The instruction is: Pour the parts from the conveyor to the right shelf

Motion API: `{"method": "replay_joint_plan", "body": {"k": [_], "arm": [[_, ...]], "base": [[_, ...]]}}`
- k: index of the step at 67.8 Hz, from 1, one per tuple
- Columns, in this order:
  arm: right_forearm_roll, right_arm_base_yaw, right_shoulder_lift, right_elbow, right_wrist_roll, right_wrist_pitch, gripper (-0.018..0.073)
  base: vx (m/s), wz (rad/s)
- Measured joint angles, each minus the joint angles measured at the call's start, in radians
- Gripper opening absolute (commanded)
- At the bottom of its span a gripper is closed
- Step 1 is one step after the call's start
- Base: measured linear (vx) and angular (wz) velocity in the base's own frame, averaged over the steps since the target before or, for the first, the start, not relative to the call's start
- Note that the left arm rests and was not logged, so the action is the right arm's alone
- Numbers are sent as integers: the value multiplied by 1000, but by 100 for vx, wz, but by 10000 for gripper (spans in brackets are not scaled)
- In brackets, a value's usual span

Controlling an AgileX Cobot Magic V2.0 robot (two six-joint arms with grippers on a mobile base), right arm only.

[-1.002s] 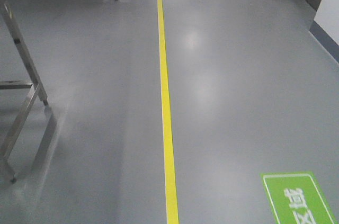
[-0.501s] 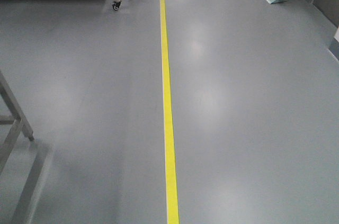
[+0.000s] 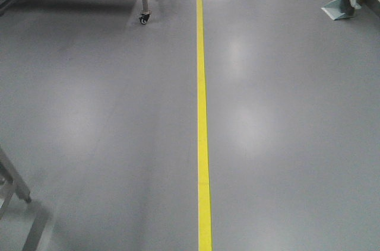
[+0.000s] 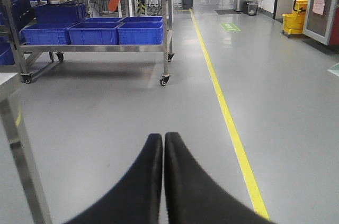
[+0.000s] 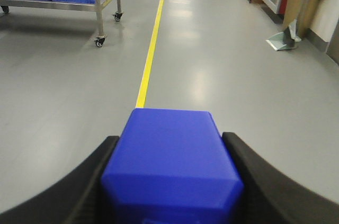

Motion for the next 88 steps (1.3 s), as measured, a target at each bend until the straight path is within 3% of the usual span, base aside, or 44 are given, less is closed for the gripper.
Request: {"method": "replay_joint_plan", "body": {"k": [46, 88], "arm": [[0, 0, 0, 0, 0, 0, -6], [-1, 0, 0, 0, 0, 0, -6]], "base": [[66, 9], [61, 36]]}}
